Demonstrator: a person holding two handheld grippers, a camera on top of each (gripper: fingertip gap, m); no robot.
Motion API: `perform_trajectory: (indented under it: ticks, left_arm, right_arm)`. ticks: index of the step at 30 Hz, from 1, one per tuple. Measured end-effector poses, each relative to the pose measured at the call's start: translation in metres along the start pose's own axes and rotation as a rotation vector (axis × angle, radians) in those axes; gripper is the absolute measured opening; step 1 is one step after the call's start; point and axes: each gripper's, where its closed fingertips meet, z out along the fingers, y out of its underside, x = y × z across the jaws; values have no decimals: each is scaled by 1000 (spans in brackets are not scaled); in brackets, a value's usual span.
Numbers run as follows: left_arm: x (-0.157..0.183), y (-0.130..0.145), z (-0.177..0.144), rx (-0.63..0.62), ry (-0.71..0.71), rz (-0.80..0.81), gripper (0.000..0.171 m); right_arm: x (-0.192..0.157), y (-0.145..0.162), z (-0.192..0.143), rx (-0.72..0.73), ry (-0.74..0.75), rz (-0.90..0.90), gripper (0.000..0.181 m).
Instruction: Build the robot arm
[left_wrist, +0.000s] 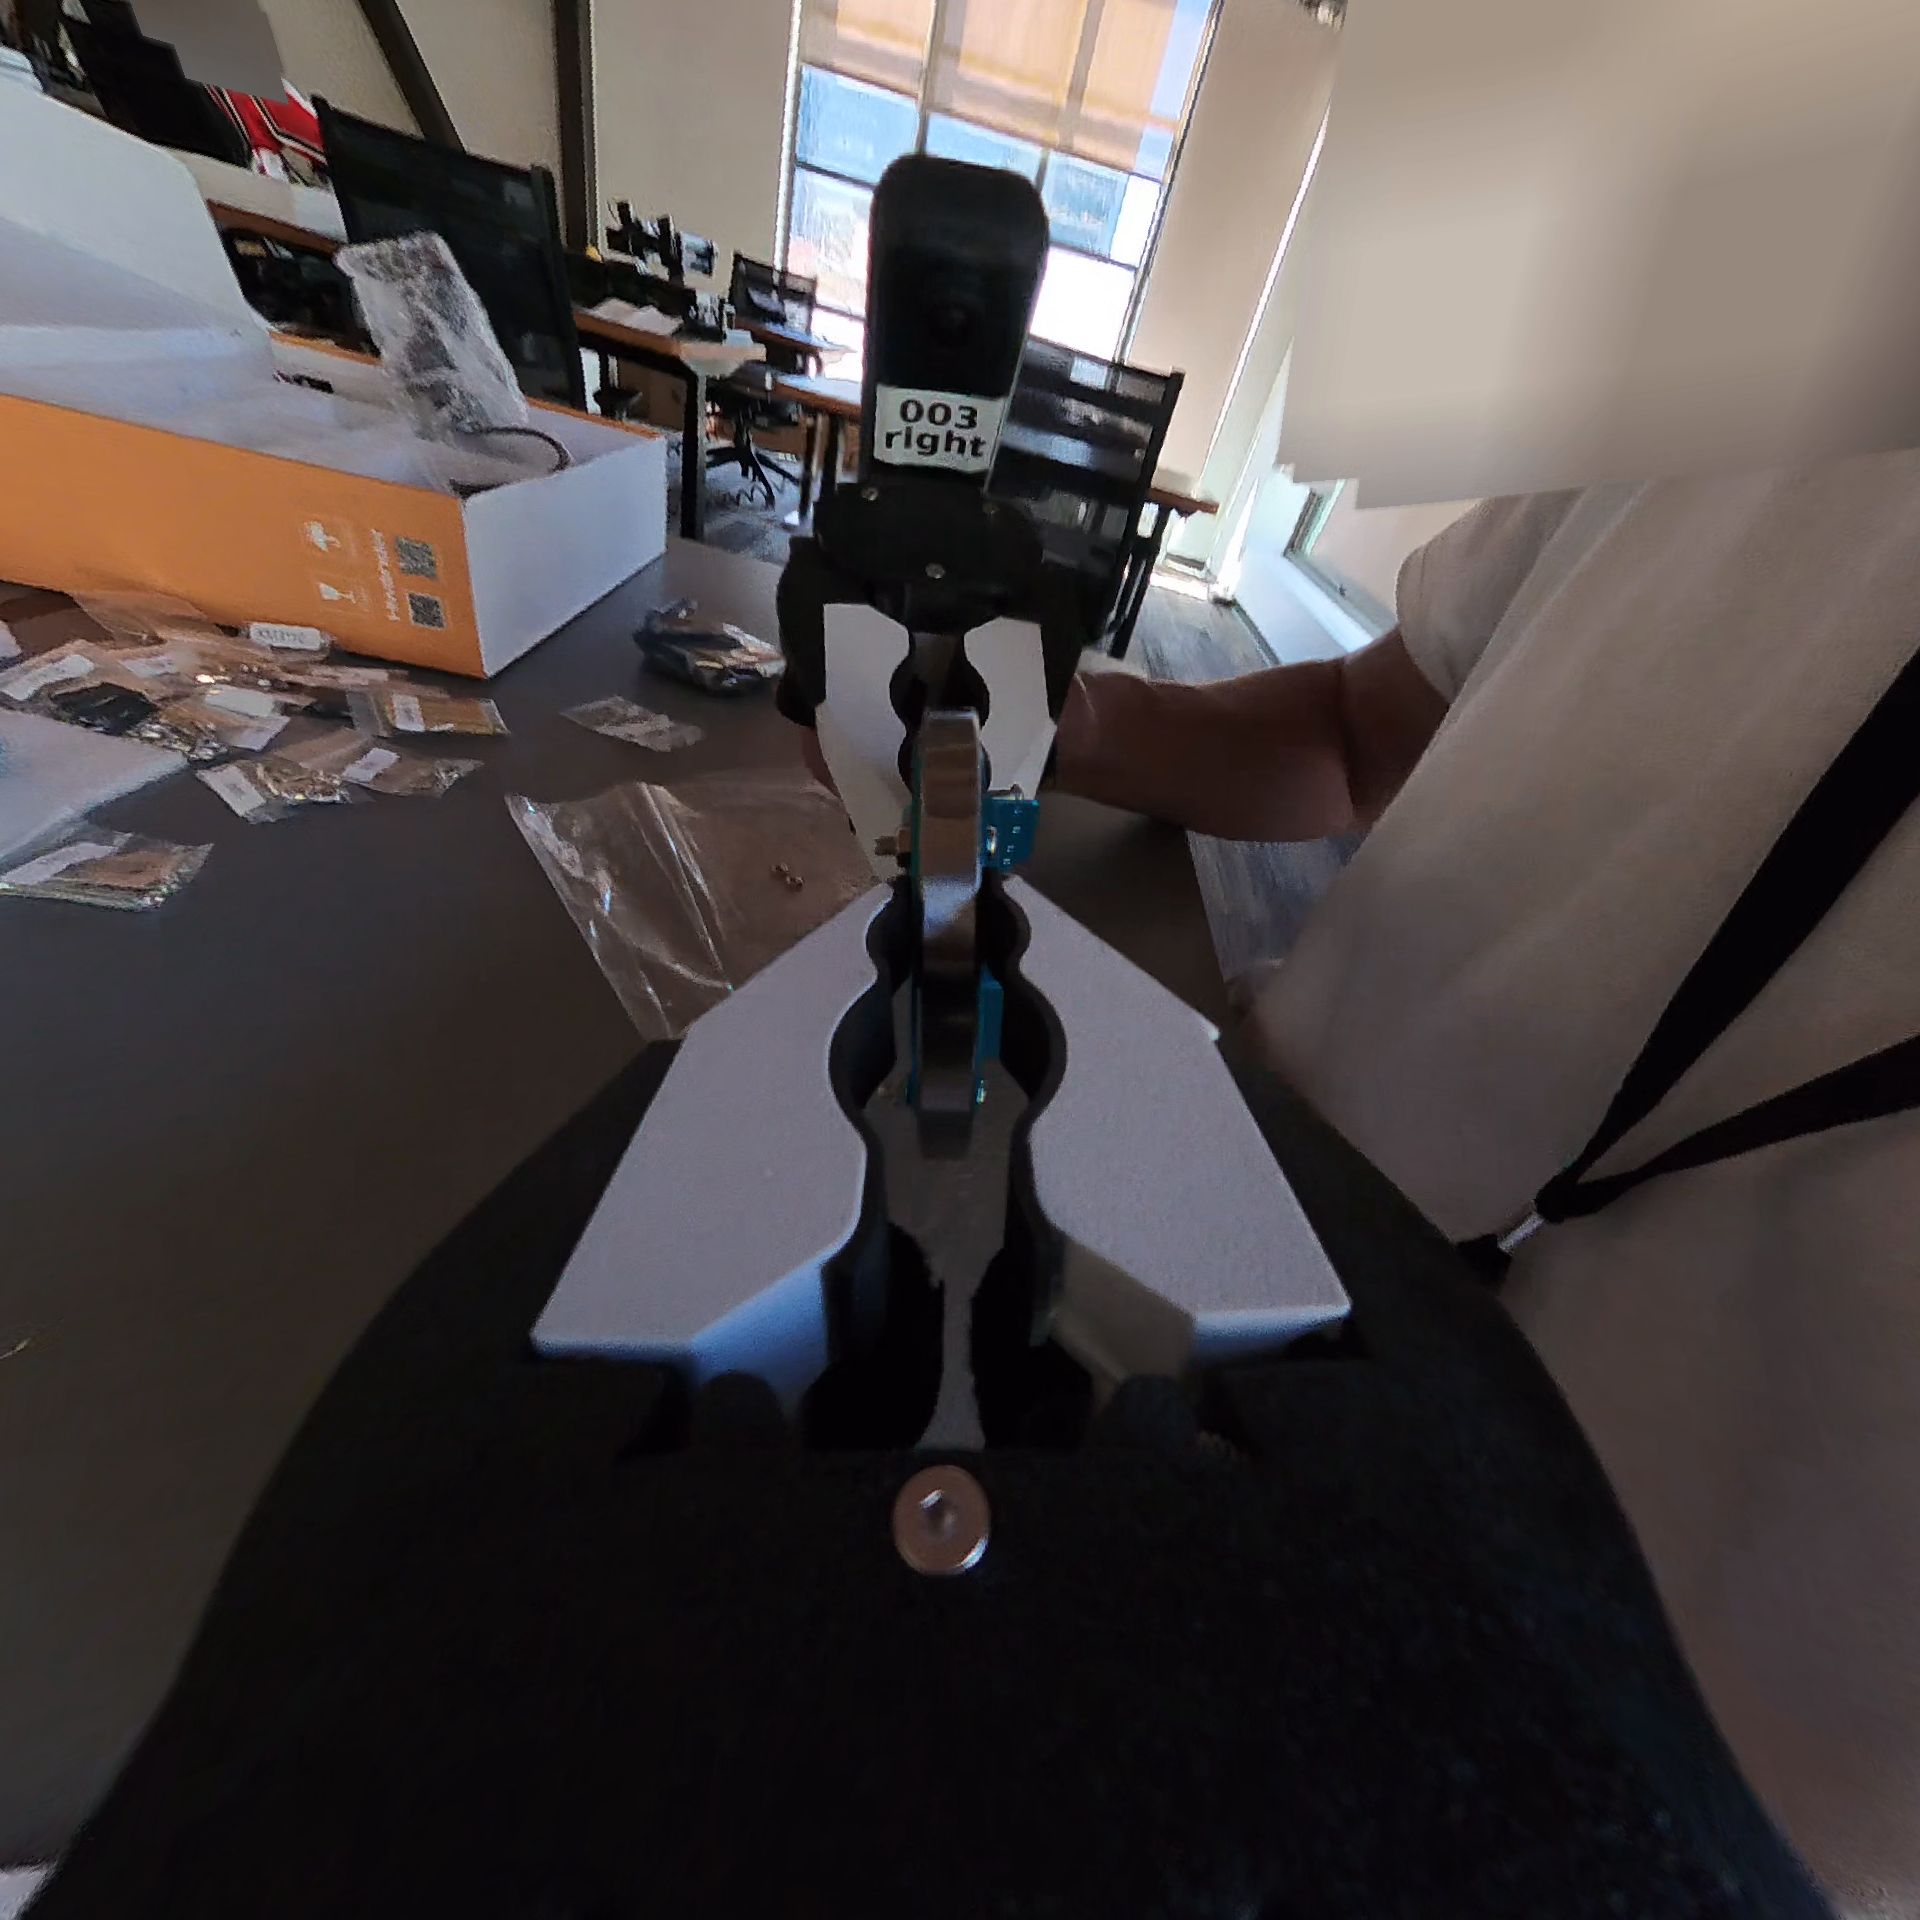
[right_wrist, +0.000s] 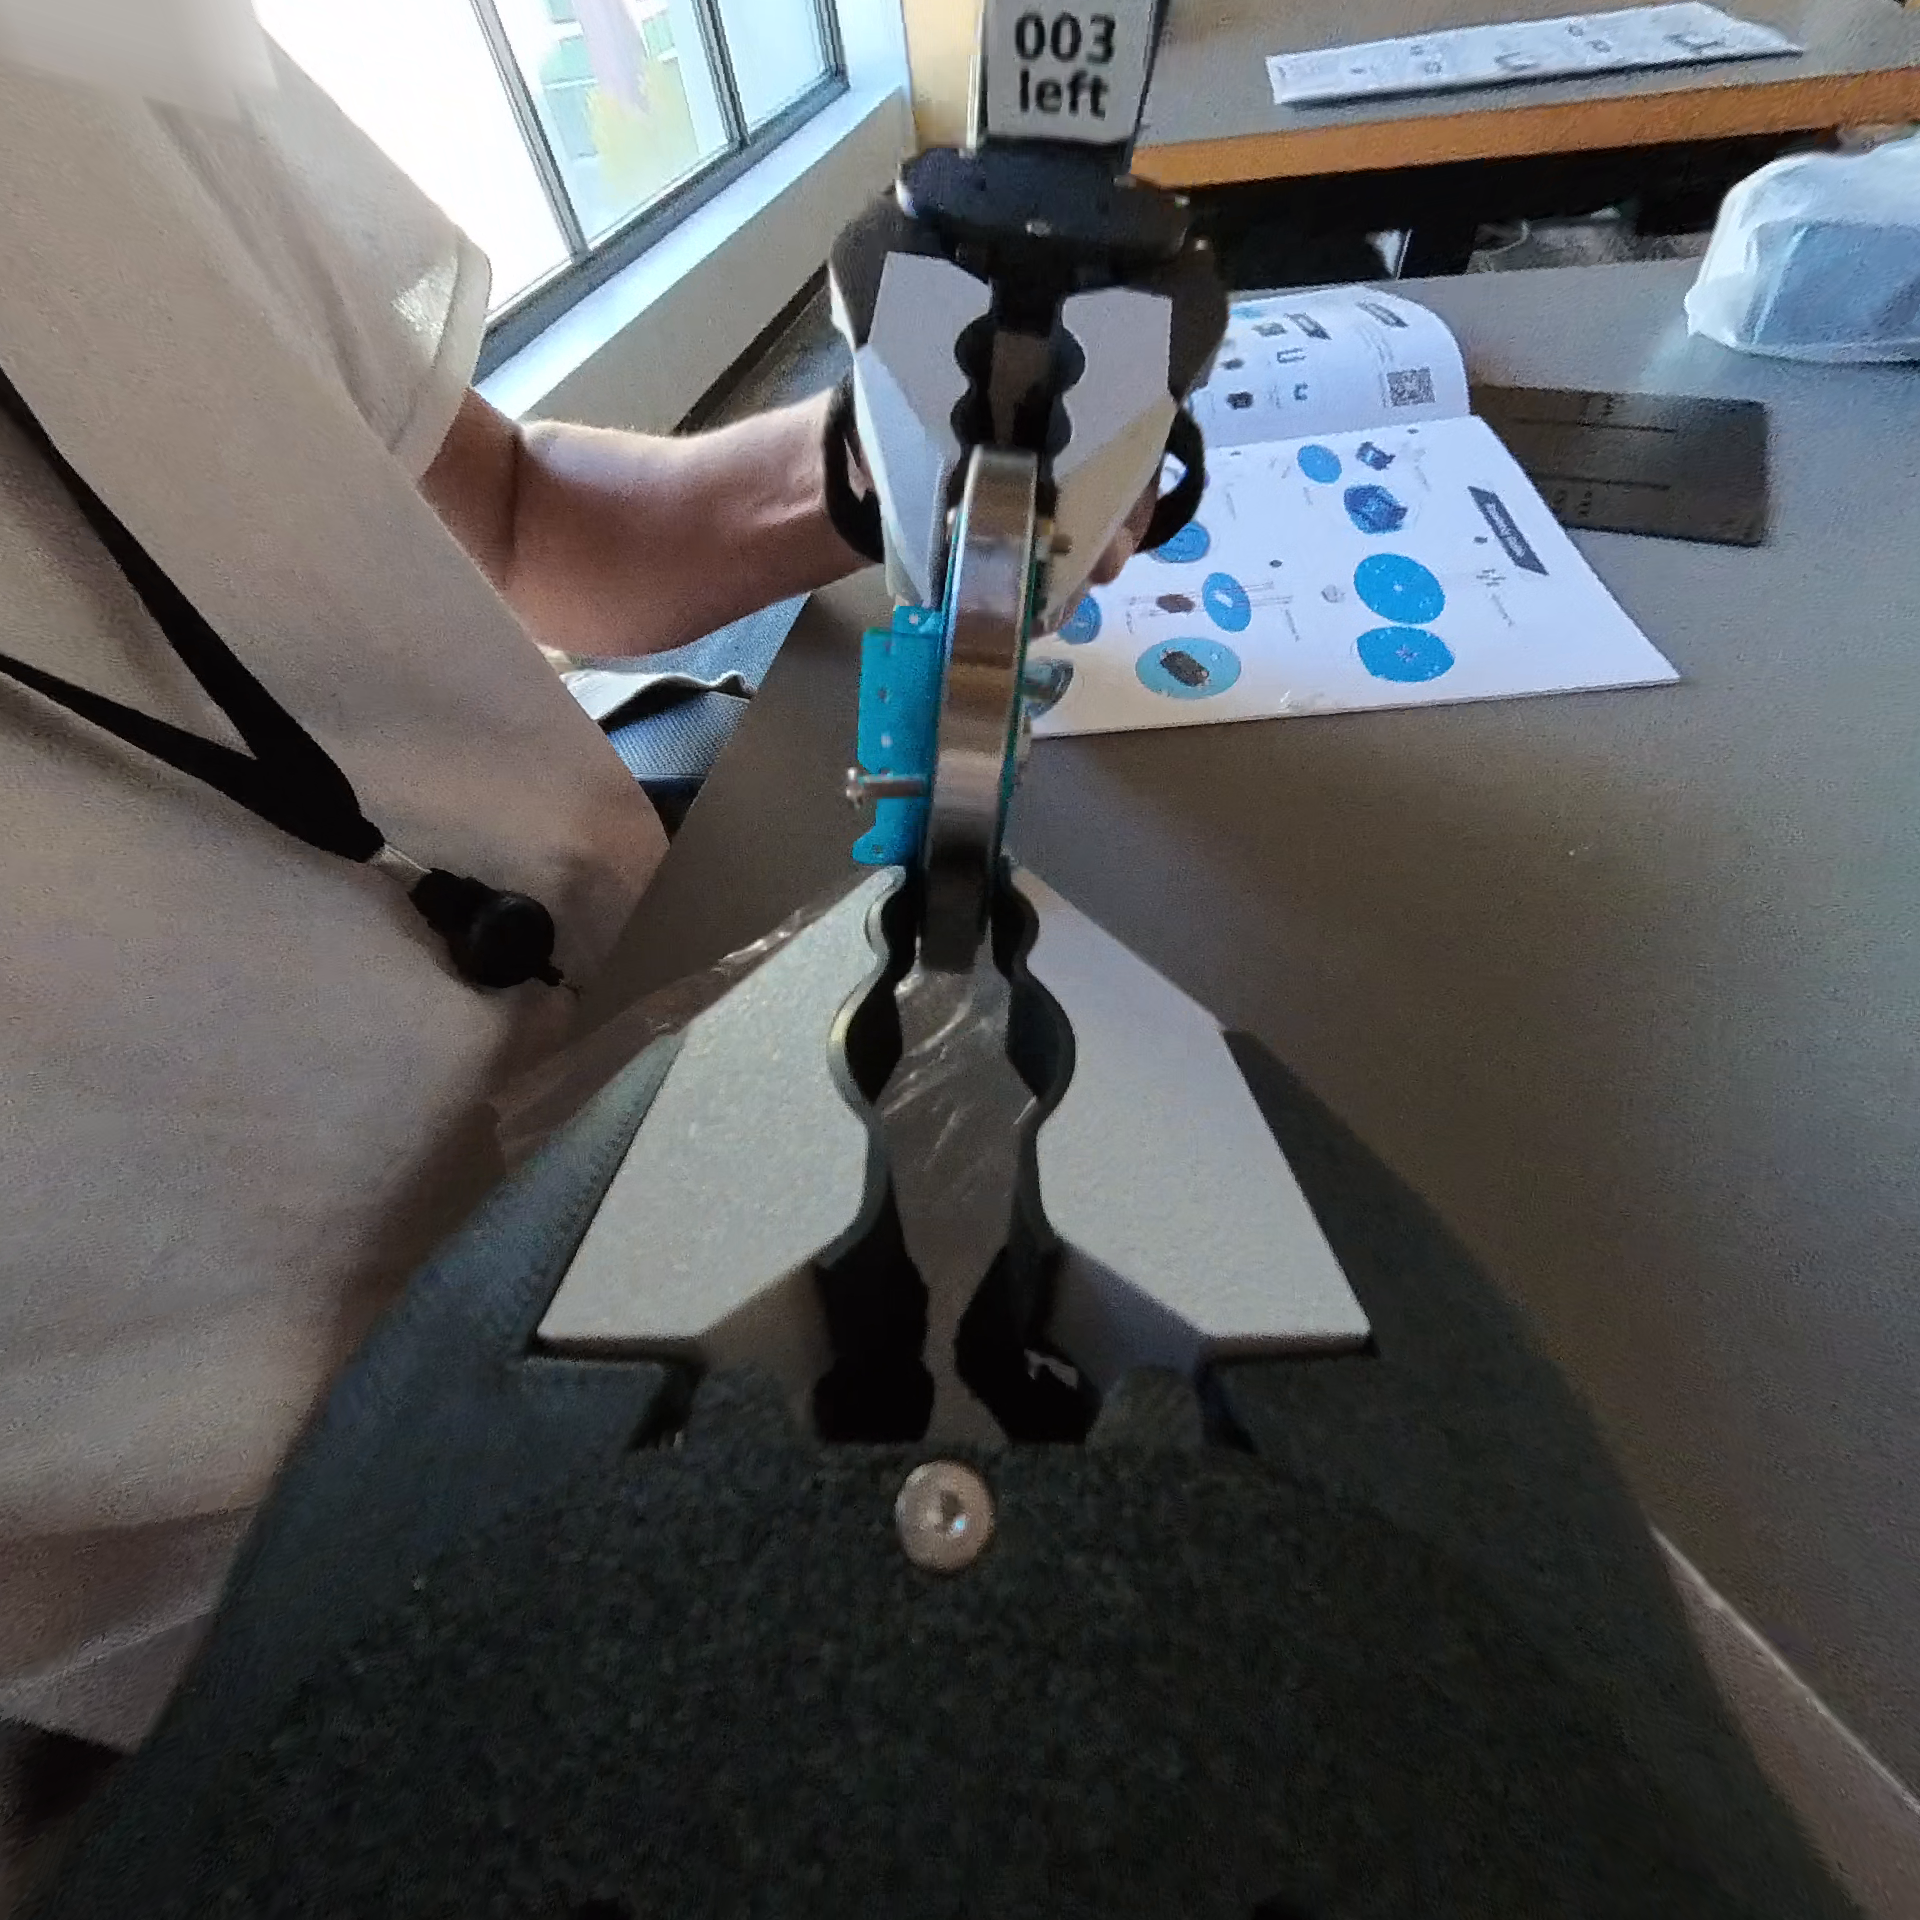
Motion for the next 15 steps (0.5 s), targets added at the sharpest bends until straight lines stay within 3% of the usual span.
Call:
perform_trajectory:
  ticks: [3, 8, 12, 15]
  left_arm:
    - [-5, -3, -1, 53, -15, -41, 13]
    - [-12, 8, 1, 39, -20, -108, 24]
    - [-13, 23, 5, -32, -24, -102, 38]
    - [-7, 35, 16, -117, 0, -53, 30]
  right_arm:
    - [8, -7, -7, -8, -25, -13, 12]
    - [14, -3, -10, -19, -45, -30, 12]
    - [5, 10, -8, -57, -64, -36, 11]
    - [2, 18, -7, -86, -68, -29, 12]
